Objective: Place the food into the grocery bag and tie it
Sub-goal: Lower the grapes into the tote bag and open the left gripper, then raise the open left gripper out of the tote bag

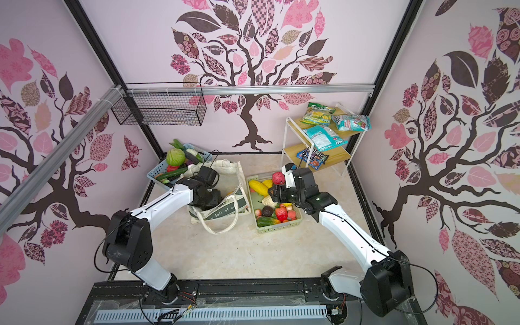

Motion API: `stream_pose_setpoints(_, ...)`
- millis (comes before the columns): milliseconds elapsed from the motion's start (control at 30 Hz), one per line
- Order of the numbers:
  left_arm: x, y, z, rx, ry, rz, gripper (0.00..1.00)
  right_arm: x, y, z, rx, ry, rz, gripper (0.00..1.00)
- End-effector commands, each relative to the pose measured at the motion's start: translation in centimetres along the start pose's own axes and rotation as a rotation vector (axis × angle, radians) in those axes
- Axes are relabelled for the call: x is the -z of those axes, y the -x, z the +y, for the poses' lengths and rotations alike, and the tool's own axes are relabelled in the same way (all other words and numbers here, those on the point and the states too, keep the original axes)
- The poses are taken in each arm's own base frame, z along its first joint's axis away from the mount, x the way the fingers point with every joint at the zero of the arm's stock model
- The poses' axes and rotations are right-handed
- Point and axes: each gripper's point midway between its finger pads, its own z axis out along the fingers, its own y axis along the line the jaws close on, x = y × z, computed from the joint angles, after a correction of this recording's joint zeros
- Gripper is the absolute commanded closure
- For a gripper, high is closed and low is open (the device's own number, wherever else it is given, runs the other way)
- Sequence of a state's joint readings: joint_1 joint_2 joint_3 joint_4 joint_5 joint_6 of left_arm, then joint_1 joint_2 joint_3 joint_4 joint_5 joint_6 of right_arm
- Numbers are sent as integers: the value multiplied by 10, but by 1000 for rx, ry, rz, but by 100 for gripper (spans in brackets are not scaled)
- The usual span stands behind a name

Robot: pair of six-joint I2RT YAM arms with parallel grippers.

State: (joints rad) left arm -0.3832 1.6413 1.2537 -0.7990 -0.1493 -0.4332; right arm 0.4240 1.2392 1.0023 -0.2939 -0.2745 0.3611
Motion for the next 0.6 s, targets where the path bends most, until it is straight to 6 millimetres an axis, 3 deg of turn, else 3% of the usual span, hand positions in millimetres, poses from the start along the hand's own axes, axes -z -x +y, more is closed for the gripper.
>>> stream_pose_setpoints(0, 24, 17, -9, -4, -55, -58, 27, -5, 0, 3, 2, 10, 13, 28)
stream_pose_setpoints(333, 74, 47, -22, -4, -157, -185, 27, -6, -1, 2, 2, 9, 16, 28)
stream_pose_setpoints(567, 116, 59, -44, -90, -293, -276, 29, -8, -3, 3, 0, 12, 19, 28)
